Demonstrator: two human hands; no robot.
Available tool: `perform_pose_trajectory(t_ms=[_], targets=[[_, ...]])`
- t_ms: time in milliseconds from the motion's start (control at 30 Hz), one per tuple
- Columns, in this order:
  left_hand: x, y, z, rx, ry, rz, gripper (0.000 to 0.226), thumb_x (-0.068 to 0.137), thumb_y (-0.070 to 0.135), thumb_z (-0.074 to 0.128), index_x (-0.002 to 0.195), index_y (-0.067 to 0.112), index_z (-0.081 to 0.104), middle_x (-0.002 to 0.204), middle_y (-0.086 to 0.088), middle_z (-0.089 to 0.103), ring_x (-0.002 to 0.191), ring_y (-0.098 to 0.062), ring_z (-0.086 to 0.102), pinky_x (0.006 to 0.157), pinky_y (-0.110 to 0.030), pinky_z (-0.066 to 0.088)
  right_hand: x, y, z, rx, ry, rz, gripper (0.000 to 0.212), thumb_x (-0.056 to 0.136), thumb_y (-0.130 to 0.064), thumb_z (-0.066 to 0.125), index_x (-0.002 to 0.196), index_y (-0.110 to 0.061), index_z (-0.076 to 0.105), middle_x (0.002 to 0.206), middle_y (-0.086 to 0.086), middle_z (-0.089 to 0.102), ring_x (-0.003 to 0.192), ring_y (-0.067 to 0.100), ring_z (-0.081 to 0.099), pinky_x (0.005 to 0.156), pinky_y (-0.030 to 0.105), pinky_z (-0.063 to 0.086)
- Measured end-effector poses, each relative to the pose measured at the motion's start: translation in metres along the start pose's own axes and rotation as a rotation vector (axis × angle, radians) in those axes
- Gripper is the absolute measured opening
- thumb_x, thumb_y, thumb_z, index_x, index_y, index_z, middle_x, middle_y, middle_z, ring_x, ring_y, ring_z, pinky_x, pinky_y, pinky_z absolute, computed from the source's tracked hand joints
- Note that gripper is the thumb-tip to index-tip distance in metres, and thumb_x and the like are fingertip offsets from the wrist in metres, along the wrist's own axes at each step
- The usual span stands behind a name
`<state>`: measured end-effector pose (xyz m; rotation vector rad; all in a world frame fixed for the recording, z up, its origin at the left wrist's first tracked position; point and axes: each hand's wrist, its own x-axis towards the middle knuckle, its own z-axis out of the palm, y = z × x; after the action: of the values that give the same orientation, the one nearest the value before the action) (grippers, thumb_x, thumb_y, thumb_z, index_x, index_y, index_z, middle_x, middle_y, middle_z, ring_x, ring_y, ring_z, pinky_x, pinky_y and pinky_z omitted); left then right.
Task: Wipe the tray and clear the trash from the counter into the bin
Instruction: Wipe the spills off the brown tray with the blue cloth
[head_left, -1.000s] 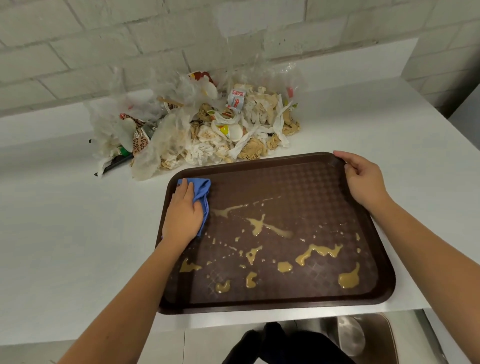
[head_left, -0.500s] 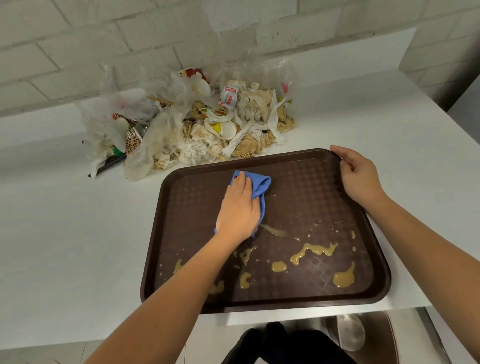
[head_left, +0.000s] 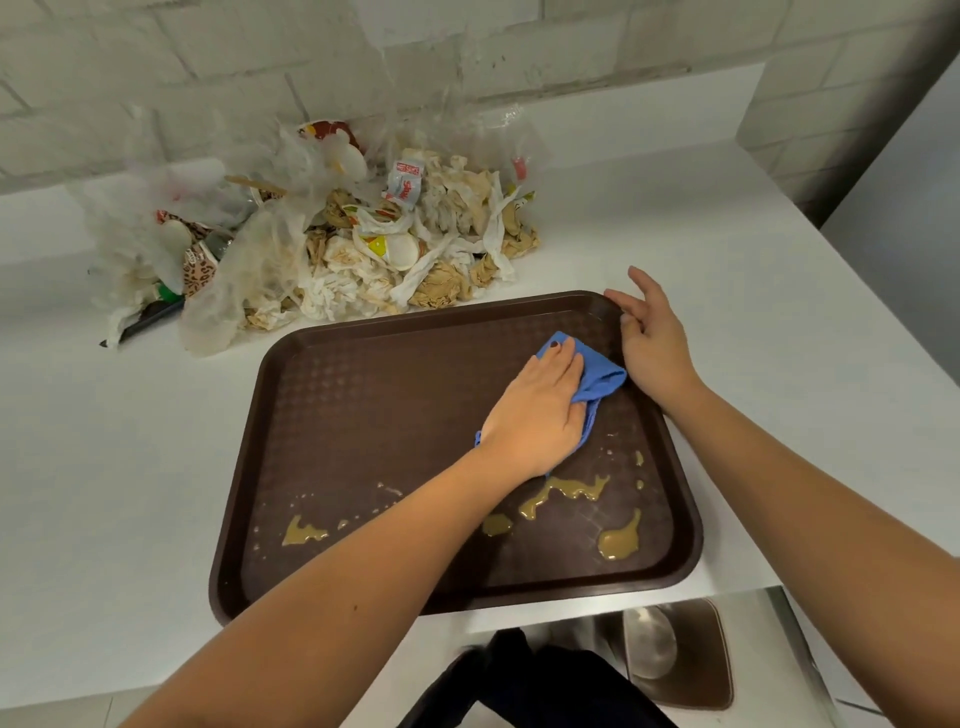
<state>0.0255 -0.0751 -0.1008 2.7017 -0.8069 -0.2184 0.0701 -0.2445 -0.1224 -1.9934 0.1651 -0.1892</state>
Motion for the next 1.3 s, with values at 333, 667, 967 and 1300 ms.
perform_pose_trajectory(t_ms=[333,667,967,1300], targets=[[0.003,0.005,0.010,-0.145,-0.034,0.249,0.050,0.094,0.019,0.040,0.143,0.011,0.038,0.153,-0.007,0.030,0.143,-0.017,0.022,0.118,-0.025,0.005,0.002,0.005,0.003,-0.009,0.022,-0.015,0.053,0.097,-0.003,0.036,0.145,-0.024,0.031,0.129,-0.004,0.060,0.079,0.006,0.057,0.081,0.019,0.046],[-0.018,0.007,0.005,-0.292,-0.053,0.401,0.045,0.088,0.015,0.042,0.130,0.013,0.056,0.139,0.002,0.051,0.133,-0.011,0.040,0.115,-0.022,0.021,0.002,0.003,0.002,0.017,-0.001,-0.028,0.052,0.098,-0.005,0.035,0.144,-0.027,0.032,0.131,-0.005,0.058,0.103,0.008,0.058,0.091,0.022,0.045],[-0.015,0.012,-0.041,-1.078,0.118,-0.324,0.023,0.092,0.009,0.043,0.072,0.016,0.054,0.073,0.002,0.057,0.066,-0.005,0.051,0.067,-0.025,0.043,0.004,0.004,0.001,0.024,-0.002,-0.033,0.052,0.096,0.000,0.037,0.143,-0.021,0.036,0.129,0.000,0.059,0.072,-0.009,0.052,0.084,0.019,0.043],[-0.026,-0.011,-0.082,-1.379,0.219,-0.715,0.027,0.094,0.028,0.046,0.100,0.010,0.064,0.089,-0.016,0.068,0.087,-0.035,0.064,0.091,-0.048,0.051,-0.025,-0.044,-0.007,-0.025,0.020,-0.118,0.042,0.098,-0.020,0.048,0.139,-0.022,0.043,0.134,-0.003,0.053,0.125,0.006,0.047,0.098,0.012,0.033]])
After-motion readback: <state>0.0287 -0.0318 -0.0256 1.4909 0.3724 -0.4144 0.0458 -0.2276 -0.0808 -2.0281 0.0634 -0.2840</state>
